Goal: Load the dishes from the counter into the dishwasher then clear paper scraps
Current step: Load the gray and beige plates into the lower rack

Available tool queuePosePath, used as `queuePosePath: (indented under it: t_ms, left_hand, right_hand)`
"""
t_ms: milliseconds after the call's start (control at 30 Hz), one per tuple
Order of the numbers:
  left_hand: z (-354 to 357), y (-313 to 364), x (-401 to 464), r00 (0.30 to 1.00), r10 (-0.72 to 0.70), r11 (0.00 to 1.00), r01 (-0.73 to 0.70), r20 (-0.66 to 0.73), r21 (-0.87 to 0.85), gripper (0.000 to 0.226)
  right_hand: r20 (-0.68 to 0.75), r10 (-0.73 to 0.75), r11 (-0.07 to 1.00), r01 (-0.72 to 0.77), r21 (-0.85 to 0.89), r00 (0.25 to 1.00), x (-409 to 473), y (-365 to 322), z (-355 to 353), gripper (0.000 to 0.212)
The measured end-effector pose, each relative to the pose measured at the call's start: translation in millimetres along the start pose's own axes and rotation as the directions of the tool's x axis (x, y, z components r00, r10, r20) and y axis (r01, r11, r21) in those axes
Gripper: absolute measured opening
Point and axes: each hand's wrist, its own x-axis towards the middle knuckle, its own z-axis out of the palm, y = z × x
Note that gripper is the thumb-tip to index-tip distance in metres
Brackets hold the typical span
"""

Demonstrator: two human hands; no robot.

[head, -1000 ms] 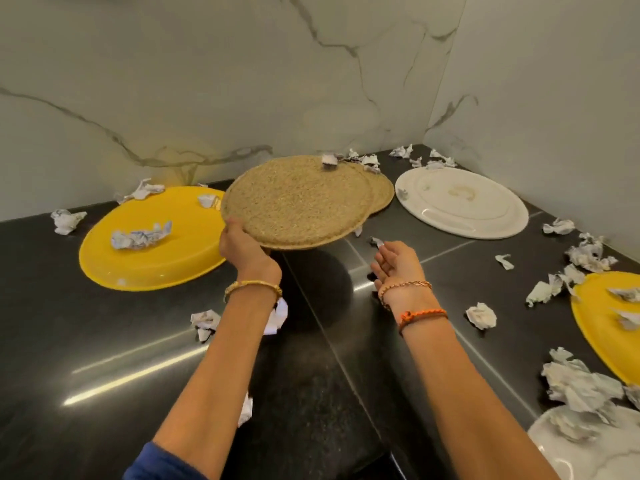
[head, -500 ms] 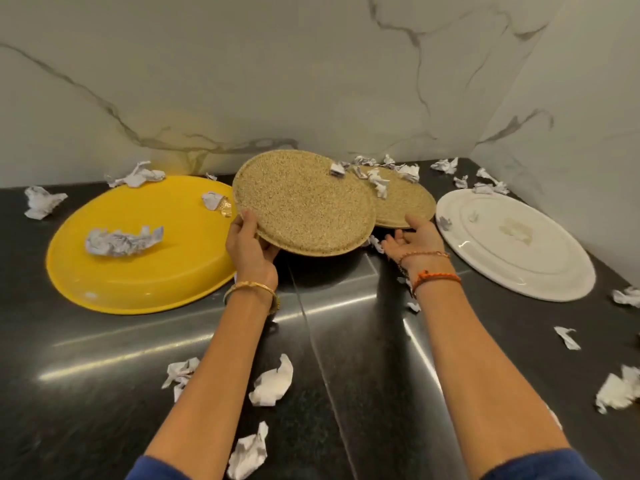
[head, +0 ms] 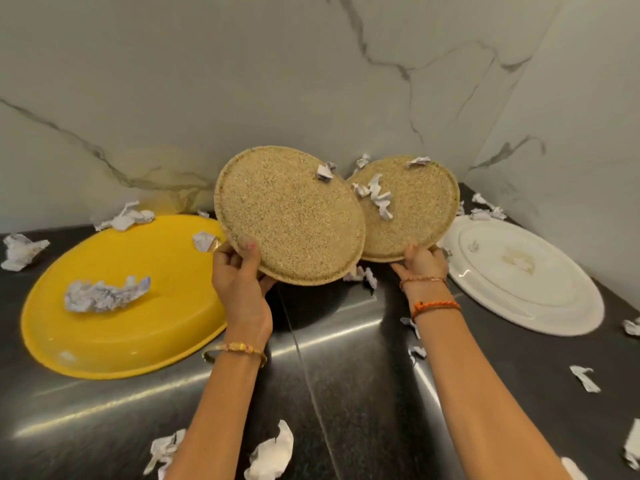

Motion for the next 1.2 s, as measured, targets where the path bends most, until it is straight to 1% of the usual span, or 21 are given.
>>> queuePosePath:
  t_ms: [33,67,100,167,267,300,333,400,467,500,533,567,633,700,733,800,867,933,1000,1100,1200]
  left_hand:
    - [3,3,-1,0.995,0.094,0.994,-0.095,0.012,0.059,0.017]
    - [4,6,-3,0.982,0.185,0.976,-0.187,0.025,0.111,0.022]
    - [8,12,-5,0.966,0.257,0.955,-0.26,0.04,0.141,0.026]
    - [15,22,-9,0.933,0.354,0.916,-0.359,0.058,0.177,0.031]
    - [26,34,-23,0.888,0.451,0.854,-0.458,0.087,0.245,0.021]
    - [28,39,-31,0.881,0.456,0.844,-0.473,0.126,0.252,0.018]
    - [30,39,-31,0.891,0.437,0.854,-0.453,0.12,0.257,0.018]
    - [31,42,-32,0.934,0.349,0.917,-0.356,0.072,0.181,0.016]
    - [26,47,-36,0.985,0.17,0.985,-0.17,0.014,0.016,0.013]
    - [25,50,-37,0.997,0.078,0.995,-0.078,-0.007,-0.067,0.006]
    - [26,52,-39,0.999,0.031,0.994,-0.035,-0.037,-0.108,0.009]
    - [27,52,-40,0.997,0.01,0.991,-0.02,-0.075,-0.134,0.018]
    - [30,53,-44,0.994,-0.01,0.988,-0.007,-0.109,-0.152,0.014]
    - [36,50,-52,0.996,-0.011,0.992,-0.001,-0.09,-0.129,0.016]
    - [38,48,-56,0.998,0.014,0.993,-0.022,-0.065,-0.118,0.018]
    - [53,41,-73,0.996,0.045,0.995,-0.038,0.077,-0.092,0.016]
    - [70,35,-100,0.96,0.028,0.996,-0.003,0.277,-0.091,0.021]
    - [83,33,-136,0.869,0.025,0.996,0.023,0.495,-0.09,0.031]
    - [90,34,-177,0.752,0.029,0.996,0.032,0.659,-0.08,0.039]
    - [98,41,-238,0.587,0.0,0.989,0.122,0.81,-0.088,0.042]
    - [98,52,-312,0.427,-0.079,0.96,0.276,0.901,-0.047,0.029]
  right_hand:
    - [-0.037,-0.118,0.992,0.117,-0.042,0.992,-4,-6,0,0.029]
    - [-0.064,-0.281,0.949,0.268,-0.164,0.957,-13,-14,0,0.023]
    - [-0.068,-0.431,0.873,0.397,-0.283,0.9,-23,-25,-1,0.018]
    - [-0.039,-0.648,0.671,0.545,-0.503,0.761,-46,-48,-5,0.014]
    - [0.145,-0.792,0.376,0.662,-0.649,0.593,-76,-71,-7,0.024]
    - [0.18,-0.813,0.297,0.66,-0.69,0.553,-92,-79,-11,0.027]
    - [0.19,-0.819,0.27,0.657,-0.704,0.541,-94,-83,-11,0.03]
    - [0.101,-0.83,0.327,0.625,-0.708,0.548,-100,-87,-17,0.033]
    - [-0.092,-0.806,0.497,0.585,-0.641,0.585,-115,-86,-29,0.033]
    - [-0.207,-0.772,0.593,0.564,-0.574,0.601,-119,-86,-37,0.032]
    - [-0.31,-0.724,0.676,0.545,-0.496,0.616,-121,-85,-45,0.032]
    - [-0.404,-0.663,0.747,0.521,-0.414,0.63,-123,-83,-53,0.032]
    - [-0.576,-0.518,0.841,0.501,-0.205,0.632,-129,-82,-70,0.035]
    - [-0.666,-0.418,0.854,0.517,-0.056,0.618,-140,-85,-96,0.038]
    - [-0.689,-0.431,0.839,0.539,-0.069,0.583,-147,-85,-108,0.038]
    - [-0.758,-0.518,0.778,0.588,-0.223,0.398,-165,-88,-142,0.036]
    - [-0.744,-0.632,0.689,0.597,-0.41,0.219,-191,-95,-178,0.034]
    - [-0.707,-0.699,0.616,0.596,-0.514,0.112,-216,-103,-212,0.033]
    - [-0.728,-0.685,0.6,0.592,-0.539,0.031,-248,-114,-245,0.034]
    - [-0.755,-0.643,0.564,0.588,-0.58,-0.128,-299,-126,-293,0.036]
    - [-0.765,-0.59,0.556,0.558,-0.616,-0.257,-365,-130,-343,0.033]
